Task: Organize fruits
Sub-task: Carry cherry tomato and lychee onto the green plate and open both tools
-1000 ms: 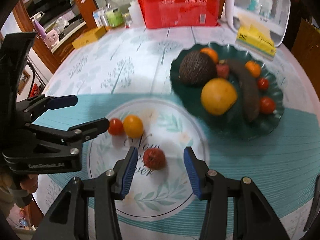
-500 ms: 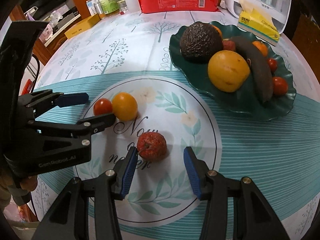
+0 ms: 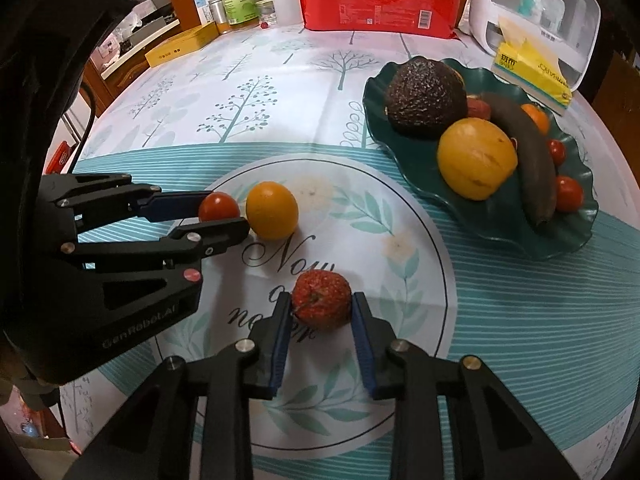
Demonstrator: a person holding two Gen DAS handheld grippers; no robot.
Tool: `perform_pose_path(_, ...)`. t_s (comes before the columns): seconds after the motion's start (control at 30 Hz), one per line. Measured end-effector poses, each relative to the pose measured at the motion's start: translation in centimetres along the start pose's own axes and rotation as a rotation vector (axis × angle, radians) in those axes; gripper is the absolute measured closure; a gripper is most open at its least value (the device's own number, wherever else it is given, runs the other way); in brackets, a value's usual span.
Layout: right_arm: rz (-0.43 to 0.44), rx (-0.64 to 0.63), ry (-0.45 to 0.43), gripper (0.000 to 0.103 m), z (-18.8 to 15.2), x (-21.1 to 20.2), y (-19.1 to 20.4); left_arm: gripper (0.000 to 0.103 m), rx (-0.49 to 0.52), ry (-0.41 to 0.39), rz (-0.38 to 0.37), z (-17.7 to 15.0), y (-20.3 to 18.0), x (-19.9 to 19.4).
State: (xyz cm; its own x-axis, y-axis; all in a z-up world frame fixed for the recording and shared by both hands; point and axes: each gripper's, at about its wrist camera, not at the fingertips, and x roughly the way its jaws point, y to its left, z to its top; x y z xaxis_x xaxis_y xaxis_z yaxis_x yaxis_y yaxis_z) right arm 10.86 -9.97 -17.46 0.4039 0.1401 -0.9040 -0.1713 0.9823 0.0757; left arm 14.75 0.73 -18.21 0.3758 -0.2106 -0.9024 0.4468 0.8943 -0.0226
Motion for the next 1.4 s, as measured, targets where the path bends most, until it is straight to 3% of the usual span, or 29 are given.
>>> perform_pose_path(0.23, 0.032, 0.022, -0.027, 0.074, -0.1, -1.7, -0.4, 0.075, -0.020, -0.007, -0.028, -0.3, -1.1, -2.8)
perform_pose_path(0.53, 0.064, 0.070, -0.117, 0.074, 1.2, -7.0, -3.2, 0.075, -0.024, -0.114, -0.072, 2.4, -3.5, -9.0)
perform_pose_path(0.77, 0.040, 0.091, -0.197, 0.074, 3.6, -13.1, -7.7, 0.075, 0.006, -0.197, -0.086, 8.1, -5.3, -13.9)
perform_pose_path(1.03, -0.042, 0.077, -0.335, 0.074, 9.5, -21.2, -13.9, 0.075, 0.078, -0.322, -0.052, 17.0, -7.9, -18.6)
perform_pose_path(1.2, -0.085, 0.063, -0.387, 0.074, 13.3, -22.5, -16.9, 0.075, 0.108, -0.324, -0.027, 21.6, -10.0, -17.5)
perform_pose_path(1.4, -0.063, 0.089, -0.299, 0.074, 15.0, -17.2, -20.1, 0.075, 0.108, -0.213, -0.008, 23.8, -11.1, -10.7)
